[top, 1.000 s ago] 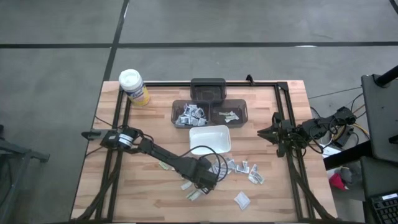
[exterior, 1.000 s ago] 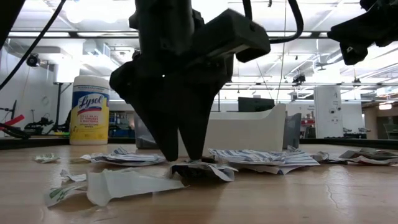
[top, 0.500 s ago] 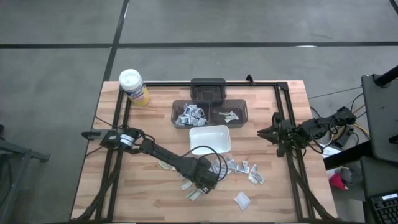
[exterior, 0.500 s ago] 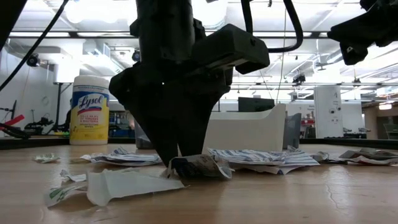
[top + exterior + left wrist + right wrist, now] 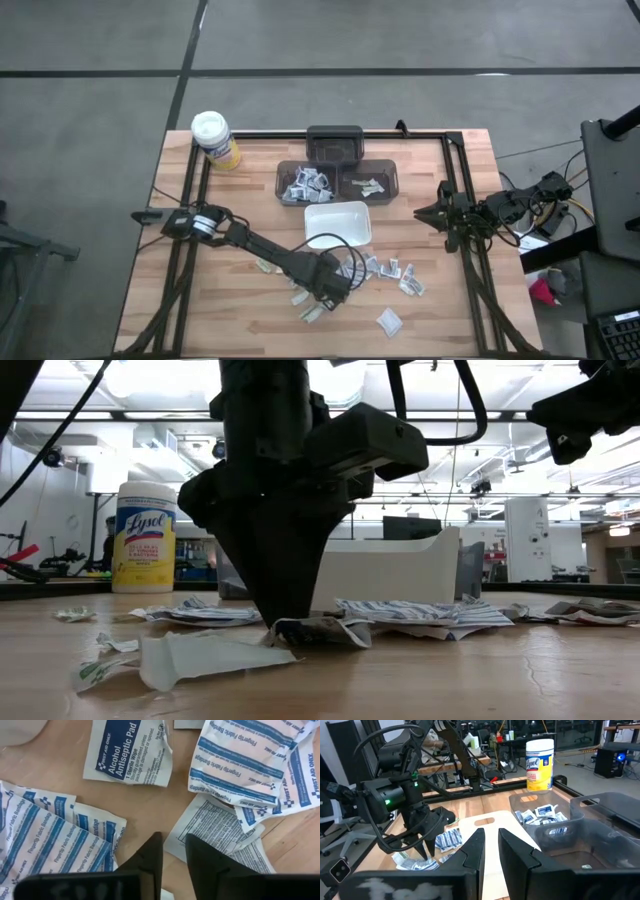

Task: Pick & Place First Aid Supplies
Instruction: Put the alcohol pad into the bottom left black bin

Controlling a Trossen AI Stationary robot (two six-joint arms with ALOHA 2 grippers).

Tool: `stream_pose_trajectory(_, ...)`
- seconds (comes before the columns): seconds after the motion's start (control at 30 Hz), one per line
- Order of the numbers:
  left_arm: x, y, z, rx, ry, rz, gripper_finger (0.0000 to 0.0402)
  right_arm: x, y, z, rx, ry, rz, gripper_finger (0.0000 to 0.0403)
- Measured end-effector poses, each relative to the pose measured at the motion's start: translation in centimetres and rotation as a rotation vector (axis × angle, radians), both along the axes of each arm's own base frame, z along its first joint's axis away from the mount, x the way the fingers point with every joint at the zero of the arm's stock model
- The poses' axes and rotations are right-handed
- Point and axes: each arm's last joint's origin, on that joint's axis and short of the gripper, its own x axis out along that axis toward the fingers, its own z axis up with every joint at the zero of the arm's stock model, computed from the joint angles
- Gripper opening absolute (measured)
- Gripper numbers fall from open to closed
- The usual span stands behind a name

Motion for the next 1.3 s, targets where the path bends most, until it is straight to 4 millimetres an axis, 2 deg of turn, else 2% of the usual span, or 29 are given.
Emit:
stream_pose_trajectory(0.57,0.1,0.0,0.0,0.027,-0.016,-0.008,0.0004,0.0,0.0,0.0,0.000,0.000,0.000,0.0052)
stream_pose_trajectory(0.83,0.1,0.1,0.4,0.052,-0.039,-0.022,0.0000,0.0,0.0,0.0,0.000,0.000,0.000,0.0052)
stream_pose_trajectory(1.17,-0.4,0.6,0.4,0.109,0.016,-0.048,0.0000,0.0,0.0,0.0,0.002,-0.002,0.000,0.0052)
stream_pose_trajectory(1.3,-0.1,0.3,1.2,0.103,-0.014,-0.072,0.0000,0.0,0.0,0.0,0.002,-0.002,0.000,0.0052)
